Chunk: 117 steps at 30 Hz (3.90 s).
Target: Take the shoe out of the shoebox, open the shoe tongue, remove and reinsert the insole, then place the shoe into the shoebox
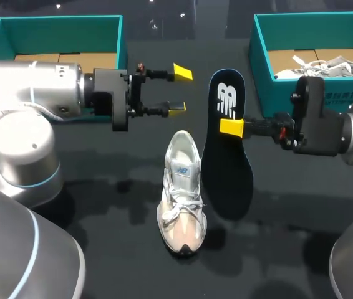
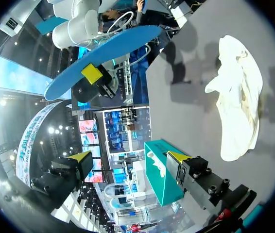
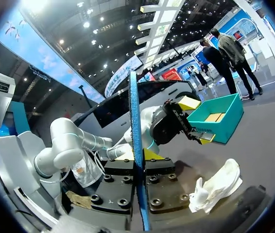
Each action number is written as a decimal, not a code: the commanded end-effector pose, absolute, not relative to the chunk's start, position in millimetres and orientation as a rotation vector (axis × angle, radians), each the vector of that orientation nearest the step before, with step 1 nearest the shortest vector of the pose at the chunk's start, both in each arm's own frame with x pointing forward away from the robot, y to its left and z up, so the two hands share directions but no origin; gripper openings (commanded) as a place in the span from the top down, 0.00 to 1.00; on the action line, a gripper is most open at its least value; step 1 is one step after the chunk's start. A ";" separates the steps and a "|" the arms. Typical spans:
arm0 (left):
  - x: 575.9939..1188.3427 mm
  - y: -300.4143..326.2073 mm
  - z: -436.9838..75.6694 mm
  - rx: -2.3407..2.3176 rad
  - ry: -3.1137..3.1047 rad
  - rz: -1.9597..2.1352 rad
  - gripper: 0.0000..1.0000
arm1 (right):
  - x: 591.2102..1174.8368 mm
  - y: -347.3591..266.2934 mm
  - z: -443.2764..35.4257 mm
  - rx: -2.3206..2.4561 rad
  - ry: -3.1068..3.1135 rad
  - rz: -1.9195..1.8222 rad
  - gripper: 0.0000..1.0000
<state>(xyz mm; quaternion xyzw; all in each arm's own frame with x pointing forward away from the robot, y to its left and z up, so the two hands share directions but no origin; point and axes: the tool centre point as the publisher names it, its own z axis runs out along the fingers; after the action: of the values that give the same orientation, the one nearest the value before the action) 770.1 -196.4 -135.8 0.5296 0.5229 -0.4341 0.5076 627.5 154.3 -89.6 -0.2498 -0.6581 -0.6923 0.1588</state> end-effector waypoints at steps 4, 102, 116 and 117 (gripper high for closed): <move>770.2 -192.6 -134.2 1.273 1.255 -1.065 0.00 | 675.7 128.0 -101.5 -0.713 -1.768 -1.936 1.00; 794.2 -228.8 -171.8 1.241 1.315 -1.083 0.52 | 828.0 180.9 -163.3 -1.254 -1.135 -1.235 1.00; 795.3 -231.9 -174.2 1.235 1.311 -1.078 0.71 | 834.1 187.8 -166.0 -1.253 -1.123 -1.245 1.00; 795.9 -231.9 -174.6 1.232 1.313 -1.075 0.71 | 834.3 188.0 -166.0 -1.253 -1.123 -1.245 1.00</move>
<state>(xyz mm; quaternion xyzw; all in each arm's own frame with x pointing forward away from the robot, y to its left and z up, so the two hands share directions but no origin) 795.0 -228.1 -173.0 0.5099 0.5421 -0.4460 0.4973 832.7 185.8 -164.8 -0.5184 -0.4637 -0.5159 0.5001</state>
